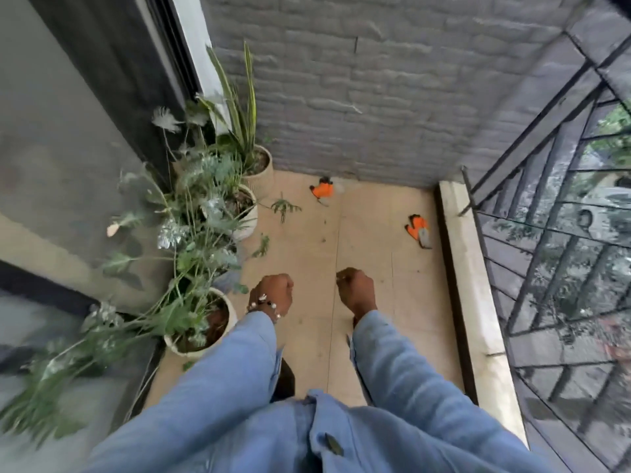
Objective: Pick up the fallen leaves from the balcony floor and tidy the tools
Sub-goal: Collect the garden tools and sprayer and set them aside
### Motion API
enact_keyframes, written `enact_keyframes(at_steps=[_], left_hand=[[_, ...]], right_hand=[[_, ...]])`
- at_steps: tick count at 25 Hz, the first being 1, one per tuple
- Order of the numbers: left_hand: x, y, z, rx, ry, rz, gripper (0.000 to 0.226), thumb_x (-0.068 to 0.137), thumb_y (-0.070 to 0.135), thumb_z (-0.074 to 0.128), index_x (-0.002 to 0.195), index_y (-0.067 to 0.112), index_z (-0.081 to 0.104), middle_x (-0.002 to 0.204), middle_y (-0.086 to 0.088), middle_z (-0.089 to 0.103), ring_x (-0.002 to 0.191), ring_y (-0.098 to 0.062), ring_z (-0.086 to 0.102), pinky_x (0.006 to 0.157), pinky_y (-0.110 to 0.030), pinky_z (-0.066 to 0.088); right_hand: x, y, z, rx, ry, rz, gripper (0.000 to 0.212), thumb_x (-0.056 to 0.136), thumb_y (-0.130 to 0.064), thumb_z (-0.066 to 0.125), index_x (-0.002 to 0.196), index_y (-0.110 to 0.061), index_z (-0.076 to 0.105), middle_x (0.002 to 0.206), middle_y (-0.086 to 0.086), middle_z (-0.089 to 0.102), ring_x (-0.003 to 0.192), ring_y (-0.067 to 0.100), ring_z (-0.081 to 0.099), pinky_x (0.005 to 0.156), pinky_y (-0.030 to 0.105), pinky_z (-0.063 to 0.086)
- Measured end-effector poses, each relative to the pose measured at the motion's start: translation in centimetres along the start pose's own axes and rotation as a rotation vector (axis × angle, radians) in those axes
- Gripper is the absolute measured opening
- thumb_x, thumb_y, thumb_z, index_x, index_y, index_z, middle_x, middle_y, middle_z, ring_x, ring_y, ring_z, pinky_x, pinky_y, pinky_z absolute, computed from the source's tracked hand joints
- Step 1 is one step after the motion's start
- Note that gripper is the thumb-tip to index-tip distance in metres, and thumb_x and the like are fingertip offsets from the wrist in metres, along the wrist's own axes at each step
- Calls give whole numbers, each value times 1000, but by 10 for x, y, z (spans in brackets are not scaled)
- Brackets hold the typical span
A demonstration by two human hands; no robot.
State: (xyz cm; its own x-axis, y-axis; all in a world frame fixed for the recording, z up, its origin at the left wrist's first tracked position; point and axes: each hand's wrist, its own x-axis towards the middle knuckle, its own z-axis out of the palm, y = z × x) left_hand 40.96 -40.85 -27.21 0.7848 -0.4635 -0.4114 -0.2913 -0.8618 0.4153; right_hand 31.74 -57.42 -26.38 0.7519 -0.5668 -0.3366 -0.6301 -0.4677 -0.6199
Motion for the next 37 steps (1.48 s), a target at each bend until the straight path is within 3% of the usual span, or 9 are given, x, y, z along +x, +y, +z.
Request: enact_keyframes(at_steps=[6, 11, 14, 21, 26, 30, 34, 37], left_hand=[[163, 31, -45, 60, -43, 22, 25, 95, 19, 48, 111, 20, 68, 119, -13, 63, 105, -35, 61, 89, -39, 52], [304, 72, -110, 74, -69, 90, 19, 91, 18, 51, 97, 19, 70, 104, -13, 70, 97, -33, 65, 86, -39, 53], [383, 87, -140, 18, -55, 81, 18, 87, 14, 54, 93, 18, 71, 102, -13, 70, 94, -34, 66, 84, -41, 54], [524, 119, -163, -19, -106, 39, 22, 88, 12, 53, 97, 19, 71, 108, -10, 70, 101, -33, 64, 87, -37, 53], [628, 134, -153, -54, -145, -98, 21, 87, 9, 54, 91, 19, 72, 102, -8, 72, 98, -31, 65, 83, -29, 51], [719, 134, -117, -63, -222, -161, 21, 88, 10, 54, 96, 18, 72, 103, -6, 72, 99, -31, 65, 83, -27, 47], [805, 107, -45, -113, -294, -252, 21, 92, 16, 56, 105, 17, 71, 107, -6, 72, 102, -25, 65, 88, -22, 44], [876, 67, 33, -105, -370, -292, 24, 92, 17, 57, 114, 16, 68, 106, -9, 72, 106, -25, 64, 88, -20, 42]], right_hand=[[152, -25, -19, 47, 12, 91, 24, 89, -8, 52, 102, -4, 72, 114, 14, 69, 112, 31, 59, 86, 25, 42], [286, -68, -69, 40, 97, 100, 21, 86, -2, 53, 95, 7, 70, 105, 21, 69, 104, 38, 59, 84, 32, 42], [357, -90, -92, 92, 141, 150, 21, 87, -4, 54, 99, 2, 71, 108, 18, 69, 105, 37, 60, 85, 30, 41], [506, -91, -105, 141, 62, 242, 24, 89, -7, 56, 107, -5, 71, 113, 15, 69, 110, 34, 61, 91, 27, 41], [620, -80, -106, 143, -39, 309, 23, 89, -5, 54, 104, -4, 71, 108, 14, 71, 105, 30, 63, 88, 24, 41], [716, -39, -75, 149, -135, 348, 20, 85, -2, 51, 87, 1, 72, 94, 18, 72, 96, 38, 64, 85, 39, 49], [809, 21, -4, 275, -223, 519, 16, 86, -6, 54, 81, -10, 69, 90, 15, 73, 90, 31, 66, 88, 43, 50], [885, 81, 89, 308, -232, 589, 26, 83, -25, 59, 91, -4, 72, 91, 16, 73, 94, 35, 65, 89, 40, 50]])
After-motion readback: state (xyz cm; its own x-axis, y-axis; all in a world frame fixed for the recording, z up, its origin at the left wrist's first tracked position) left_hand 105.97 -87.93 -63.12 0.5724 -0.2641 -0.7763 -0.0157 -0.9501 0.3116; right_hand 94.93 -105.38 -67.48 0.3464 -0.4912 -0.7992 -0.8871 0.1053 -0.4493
